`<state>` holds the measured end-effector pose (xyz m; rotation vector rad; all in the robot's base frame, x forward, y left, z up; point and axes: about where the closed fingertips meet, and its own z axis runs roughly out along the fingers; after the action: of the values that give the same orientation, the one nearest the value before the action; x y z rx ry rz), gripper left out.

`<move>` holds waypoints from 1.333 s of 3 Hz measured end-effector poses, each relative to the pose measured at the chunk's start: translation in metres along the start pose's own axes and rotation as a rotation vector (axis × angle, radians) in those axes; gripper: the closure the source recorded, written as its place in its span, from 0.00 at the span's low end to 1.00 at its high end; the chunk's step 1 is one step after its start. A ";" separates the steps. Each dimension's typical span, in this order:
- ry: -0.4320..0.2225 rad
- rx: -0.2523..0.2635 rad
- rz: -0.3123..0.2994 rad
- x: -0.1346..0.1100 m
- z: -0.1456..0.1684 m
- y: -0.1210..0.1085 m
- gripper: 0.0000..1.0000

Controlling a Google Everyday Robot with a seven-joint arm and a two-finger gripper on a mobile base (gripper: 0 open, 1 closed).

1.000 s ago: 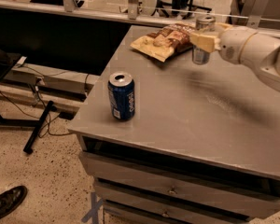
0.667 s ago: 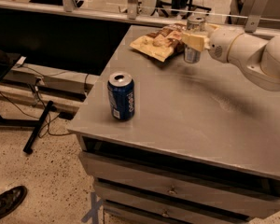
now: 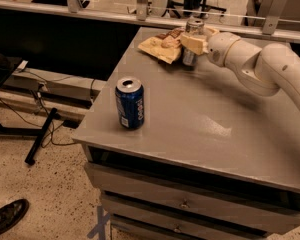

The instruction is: Move redbull can near brown chip bag

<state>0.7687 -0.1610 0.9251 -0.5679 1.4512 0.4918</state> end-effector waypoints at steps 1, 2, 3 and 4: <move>-0.017 -0.017 0.002 0.006 0.012 0.000 0.27; -0.012 -0.020 0.003 0.016 0.019 -0.005 0.00; -0.008 -0.018 0.006 0.020 0.020 -0.006 0.00; 0.004 -0.012 -0.005 0.021 0.013 -0.014 0.00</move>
Offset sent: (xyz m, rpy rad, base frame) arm 0.0241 0.0022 -0.0201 0.0019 -0.0089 0.0173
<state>0.7887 -0.1645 0.9058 -0.5822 1.4512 0.4963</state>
